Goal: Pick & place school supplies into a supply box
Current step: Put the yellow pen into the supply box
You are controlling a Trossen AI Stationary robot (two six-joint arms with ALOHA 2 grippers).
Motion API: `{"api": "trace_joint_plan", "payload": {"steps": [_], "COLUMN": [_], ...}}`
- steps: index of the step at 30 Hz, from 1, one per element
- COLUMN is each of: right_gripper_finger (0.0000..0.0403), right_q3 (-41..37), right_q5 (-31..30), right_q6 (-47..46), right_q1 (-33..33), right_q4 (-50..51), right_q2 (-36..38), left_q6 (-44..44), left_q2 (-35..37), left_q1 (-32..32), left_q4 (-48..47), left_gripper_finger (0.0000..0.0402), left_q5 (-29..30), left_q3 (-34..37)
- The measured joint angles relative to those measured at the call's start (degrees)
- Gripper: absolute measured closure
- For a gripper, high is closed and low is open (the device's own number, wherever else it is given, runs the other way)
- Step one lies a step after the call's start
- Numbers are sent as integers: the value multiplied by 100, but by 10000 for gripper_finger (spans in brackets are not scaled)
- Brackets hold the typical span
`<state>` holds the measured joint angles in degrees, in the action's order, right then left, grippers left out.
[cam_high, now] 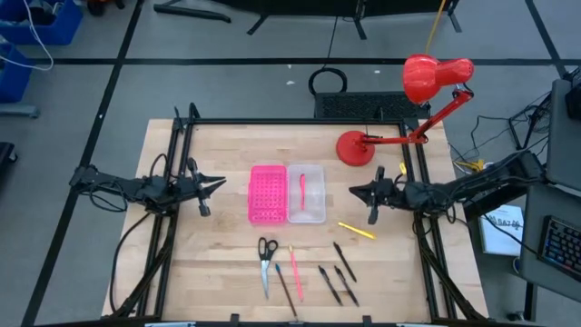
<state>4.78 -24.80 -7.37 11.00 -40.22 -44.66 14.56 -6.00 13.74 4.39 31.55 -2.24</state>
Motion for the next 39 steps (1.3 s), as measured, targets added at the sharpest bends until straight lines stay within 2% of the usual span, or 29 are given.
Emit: {"api": "trace_joint_plan", "payload": {"steps": [4,11,16,21,23,25,27,29,31,33,36,39], "right_gripper_finger": [403,403,403,403,403,403,403,403,403,403,403,403], "right_q3": [-103,-108,-113,-104,39,561,1473,2553,3665,4681,5889,6684], "right_q5": [261,260,867,703,896,1329,1305,747,154,-61,-67,-41], "right_q6": [-204,-307,-186,-329,-296,-18,78,-55,-427,-930,-1737,-2504], "right_q1": [9,191,225,214,212,273,385,519,614,637,602,493], "right_q4": [159,373,371,-46,-65,306,1515,3384,5210,6825,8541,9638], "right_q2": [-7,-46,-46,-48,-45,-61,-102,-367,-910,-1560,-2586,-3554], "left_q6": [80,133,37,-10,-30,-26,-30,-32,-35,-47,-121,-89], "left_q2": [0,2,2,0,0,2,0,0,1,1,1,0], "left_q1": [0,0,0,0,0,0,0,0,0,0,0,0], "left_q4": [48,323,194,57,43,43,28,12,13,13,11,8], "left_gripper_finger": [355,355,355,355,355,355,355,355,355,355,355,355], "left_q5": [4,4,2,2,1,1,2,2,2,1,-2,-4], "left_q3": [0,0,0,0,0,0,0,0,0,0,0,0]}}
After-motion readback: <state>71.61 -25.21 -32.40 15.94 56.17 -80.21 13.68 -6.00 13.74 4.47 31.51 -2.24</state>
